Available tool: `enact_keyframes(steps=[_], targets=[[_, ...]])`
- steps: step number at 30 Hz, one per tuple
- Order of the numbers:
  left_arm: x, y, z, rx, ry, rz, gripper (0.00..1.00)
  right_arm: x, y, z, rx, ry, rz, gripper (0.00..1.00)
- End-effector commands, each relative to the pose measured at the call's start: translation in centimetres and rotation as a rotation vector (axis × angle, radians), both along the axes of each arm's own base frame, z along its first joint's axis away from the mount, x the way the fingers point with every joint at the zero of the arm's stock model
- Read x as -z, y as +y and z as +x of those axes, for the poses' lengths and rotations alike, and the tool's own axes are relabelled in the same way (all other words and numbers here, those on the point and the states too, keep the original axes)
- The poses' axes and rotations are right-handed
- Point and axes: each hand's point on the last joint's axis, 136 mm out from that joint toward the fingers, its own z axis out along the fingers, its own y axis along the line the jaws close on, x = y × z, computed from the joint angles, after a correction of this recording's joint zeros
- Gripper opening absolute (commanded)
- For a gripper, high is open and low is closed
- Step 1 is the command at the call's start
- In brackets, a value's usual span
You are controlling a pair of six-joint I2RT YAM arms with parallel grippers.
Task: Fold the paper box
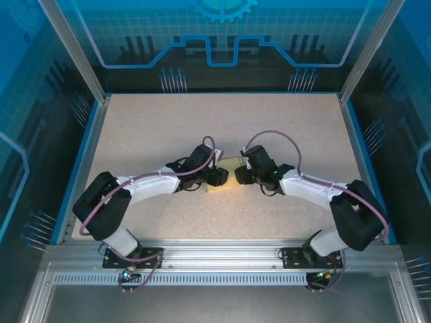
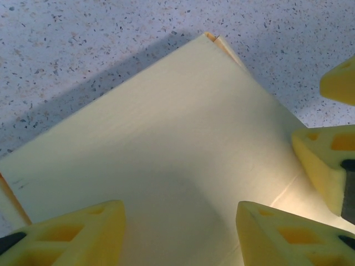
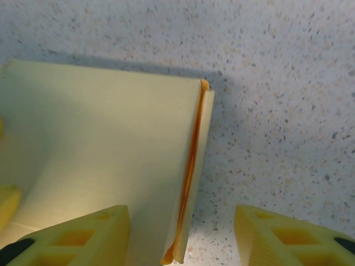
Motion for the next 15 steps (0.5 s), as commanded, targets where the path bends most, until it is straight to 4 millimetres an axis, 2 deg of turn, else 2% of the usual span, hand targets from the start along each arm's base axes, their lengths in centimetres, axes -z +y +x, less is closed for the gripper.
enact_keyframes(steps=[1, 4, 9, 11, 15], targets=[[1.5, -0.1, -0.7, -0.004, 0.036, -0.002, 0.56, 0.9, -0.2, 0.1, 0.015, 0.041, 0.008, 0.53], [2.7, 0.1, -1.1, -0.009, 0.058, 0.005, 0.56, 2.1, -0.6, 0.1, 0.022, 0.067, -0.011, 0.52], [3.5, 0.2, -1.3, -0.011, 0.07, 0.008, 0.56, 3.3, -1.0, 0.1, 0.016, 0.095, -0.031, 0.51], [3.0, 0.2, -1.2, -0.011, 0.061, 0.009, 0.56, 2.9, -0.9, 0.2, 0.006, 0.094, -0.034, 0.51], [0.3, 0.2, -0.4, -0.013, -0.009, -0.004, 0.57, 0.5, -0.7, 0.3, -0.03, 0.042, -0.027, 0.52]])
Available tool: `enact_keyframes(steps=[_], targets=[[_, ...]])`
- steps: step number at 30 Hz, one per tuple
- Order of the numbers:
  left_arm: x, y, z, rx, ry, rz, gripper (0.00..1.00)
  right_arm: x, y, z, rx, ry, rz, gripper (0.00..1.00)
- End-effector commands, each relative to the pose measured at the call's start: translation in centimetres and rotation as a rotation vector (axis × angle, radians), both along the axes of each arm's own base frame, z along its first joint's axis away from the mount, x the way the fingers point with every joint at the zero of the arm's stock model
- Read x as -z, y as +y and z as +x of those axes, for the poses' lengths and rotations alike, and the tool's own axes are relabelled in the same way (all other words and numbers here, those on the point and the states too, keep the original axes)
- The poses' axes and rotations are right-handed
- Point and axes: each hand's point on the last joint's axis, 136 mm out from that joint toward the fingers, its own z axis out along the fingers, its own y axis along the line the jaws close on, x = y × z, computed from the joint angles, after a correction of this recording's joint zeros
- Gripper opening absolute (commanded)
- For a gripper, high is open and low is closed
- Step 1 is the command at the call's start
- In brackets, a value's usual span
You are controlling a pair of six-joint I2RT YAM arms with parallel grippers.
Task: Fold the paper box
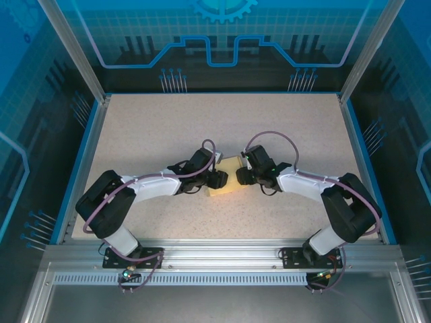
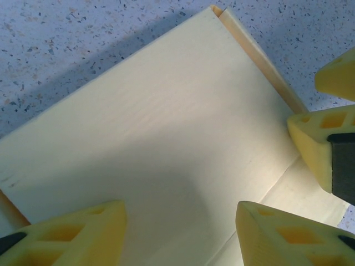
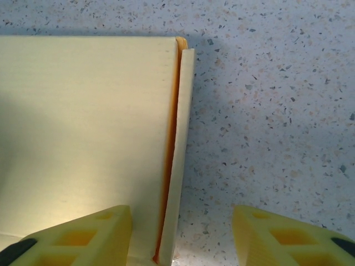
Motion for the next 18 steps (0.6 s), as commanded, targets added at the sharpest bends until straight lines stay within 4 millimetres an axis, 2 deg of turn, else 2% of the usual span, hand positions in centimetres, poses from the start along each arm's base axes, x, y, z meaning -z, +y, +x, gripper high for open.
enact_keyframes(steps=[1, 4, 8, 13, 18], targets=[[-2.0, 0.2, 0.0, 0.001, -0.047, 0.001, 0.57, -2.2, -0.2, -0.1, -0.042, -0.026, -0.008, 0.52], [-4.0, 1.0, 0.7, -0.026, -0.115, 0.003, 0.59, -3.9, -0.6, -0.5, -0.07, -0.054, -0.023, 0.54], [-5.2, 2.9, 2.0, -0.092, -0.146, -0.008, 0.62, -4.9, -1.4, -1.9, -0.093, -0.035, -0.038, 0.57], [-5.2, 4.9, 4.2, -0.172, -0.095, -0.063, 0.64, -4.9, -1.4, -5.4, -0.157, 0.062, 0.001, 0.59], [-3.1, 5.4, 6.8, -0.183, 0.052, -0.108, 0.65, -4.1, 0.6, -9.7, -0.292, 0.188, 0.056, 0.6]])
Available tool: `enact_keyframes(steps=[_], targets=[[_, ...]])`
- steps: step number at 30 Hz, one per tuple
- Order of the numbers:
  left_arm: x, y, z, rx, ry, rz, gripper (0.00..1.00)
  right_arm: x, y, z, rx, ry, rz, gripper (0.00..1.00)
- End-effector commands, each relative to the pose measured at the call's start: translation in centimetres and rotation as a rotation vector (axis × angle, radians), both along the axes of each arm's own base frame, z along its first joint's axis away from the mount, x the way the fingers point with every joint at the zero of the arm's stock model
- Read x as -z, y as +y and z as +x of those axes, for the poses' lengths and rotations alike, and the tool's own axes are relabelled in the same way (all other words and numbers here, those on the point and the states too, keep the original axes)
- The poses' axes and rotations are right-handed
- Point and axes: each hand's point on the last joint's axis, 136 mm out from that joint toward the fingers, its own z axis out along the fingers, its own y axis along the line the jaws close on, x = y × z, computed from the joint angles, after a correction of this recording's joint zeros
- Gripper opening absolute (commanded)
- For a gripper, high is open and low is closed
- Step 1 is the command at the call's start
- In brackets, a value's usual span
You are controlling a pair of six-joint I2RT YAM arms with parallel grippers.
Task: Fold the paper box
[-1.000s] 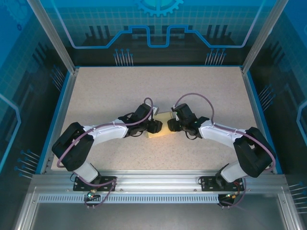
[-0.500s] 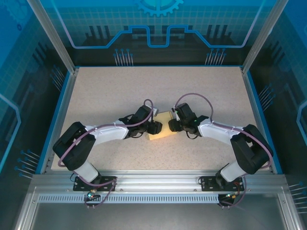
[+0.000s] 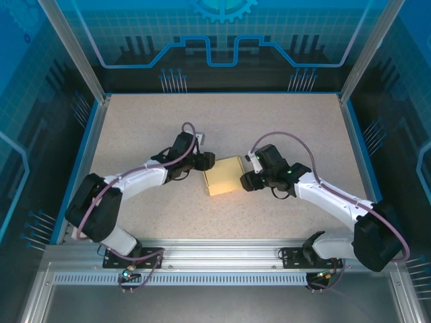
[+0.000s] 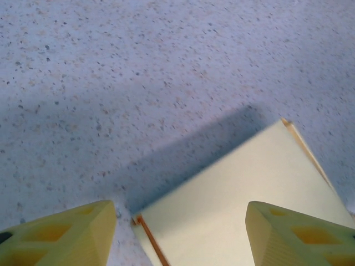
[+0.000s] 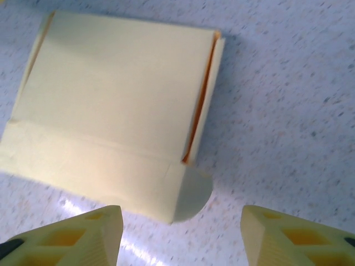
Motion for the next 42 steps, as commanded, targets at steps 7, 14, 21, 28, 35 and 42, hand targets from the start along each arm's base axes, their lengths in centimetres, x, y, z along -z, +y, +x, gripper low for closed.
enact_keyframes(steps=[7, 14, 21, 28, 35, 42], targets=[[2.5, -2.0, 1.9, 0.084, 0.204, -0.125, 0.64, 3.9, 4.2, -6.2, -0.193, 0.218, 0.049, 0.6], [4.0, -3.8, 0.5, 0.2, 0.311, -0.181, 0.6, 4.8, 5.9, -4.1, -0.179, 0.238, 0.124, 0.6], [3.5, -4.6, -2.7, 0.256, 0.371, -0.276, 0.6, 4.1, 5.9, -0.3, -0.144, 0.255, 0.244, 0.6], [3.0, -5.4, -5.3, 0.295, 0.374, -0.311, 0.6, 3.9, 3.3, 2.8, -0.057, 0.28, 0.323, 0.6], [4.4, -4.5, -3.3, 0.197, 0.36, -0.254, 0.6, 4.5, 2.7, 3.5, 0.014, 0.314, 0.37, 0.61], [6.5, -4.3, -2.8, 0.167, 0.398, -0.213, 0.53, 5.5, 2.9, 4.0, 0.1, 0.348, 0.448, 0.6]])
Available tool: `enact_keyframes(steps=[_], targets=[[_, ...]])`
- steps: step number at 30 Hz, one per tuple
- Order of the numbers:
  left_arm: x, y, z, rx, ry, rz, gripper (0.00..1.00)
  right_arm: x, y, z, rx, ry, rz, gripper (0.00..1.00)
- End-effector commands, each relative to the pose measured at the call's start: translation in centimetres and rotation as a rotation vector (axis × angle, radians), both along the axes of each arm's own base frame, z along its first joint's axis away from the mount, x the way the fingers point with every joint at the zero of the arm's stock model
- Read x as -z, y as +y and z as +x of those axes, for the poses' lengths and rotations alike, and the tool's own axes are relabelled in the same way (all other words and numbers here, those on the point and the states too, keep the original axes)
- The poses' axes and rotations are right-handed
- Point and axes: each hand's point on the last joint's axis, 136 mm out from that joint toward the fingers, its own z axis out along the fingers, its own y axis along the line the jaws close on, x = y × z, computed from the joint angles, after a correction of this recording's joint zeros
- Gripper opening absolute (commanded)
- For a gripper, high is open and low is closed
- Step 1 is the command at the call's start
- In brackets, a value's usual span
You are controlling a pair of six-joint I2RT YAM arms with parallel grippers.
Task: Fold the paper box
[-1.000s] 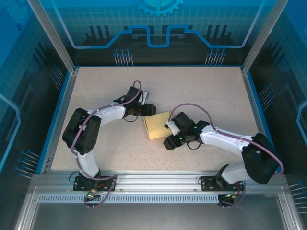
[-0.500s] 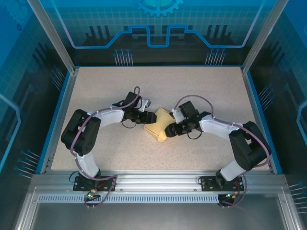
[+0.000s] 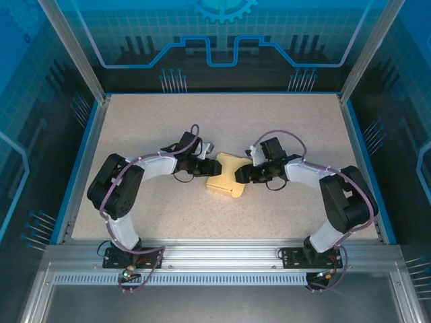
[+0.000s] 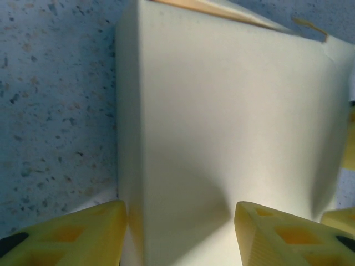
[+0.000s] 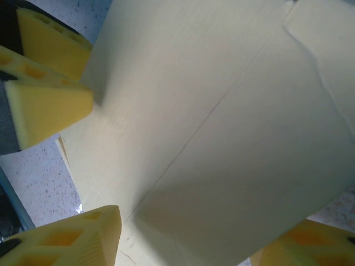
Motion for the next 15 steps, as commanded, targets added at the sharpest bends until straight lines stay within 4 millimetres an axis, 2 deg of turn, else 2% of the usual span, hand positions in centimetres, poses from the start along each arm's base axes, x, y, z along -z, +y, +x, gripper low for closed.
enact_keyframes(steps=[1, 4, 10, 15], targets=[[1.1, 0.4, 0.6, -0.027, 0.016, 0.032, 0.52, 0.2, 0.4, 0.5, 0.048, 0.03, 0.07, 0.6], [1.7, 0.6, 0.0, -0.034, 0.031, 0.032, 0.48, 0.5, 0.6, 0.7, 0.066, 0.046, 0.107, 0.6], [1.6, 0.6, -0.7, -0.045, 0.044, 0.004, 0.44, 0.4, 1.9, 1.2, 0.074, 0.07, 0.209, 0.58], [1.4, 0.4, -1.2, -0.04, 0.057, -0.022, 0.45, -0.8, 2.2, 1.4, 0.073, 0.044, 0.237, 0.57]])
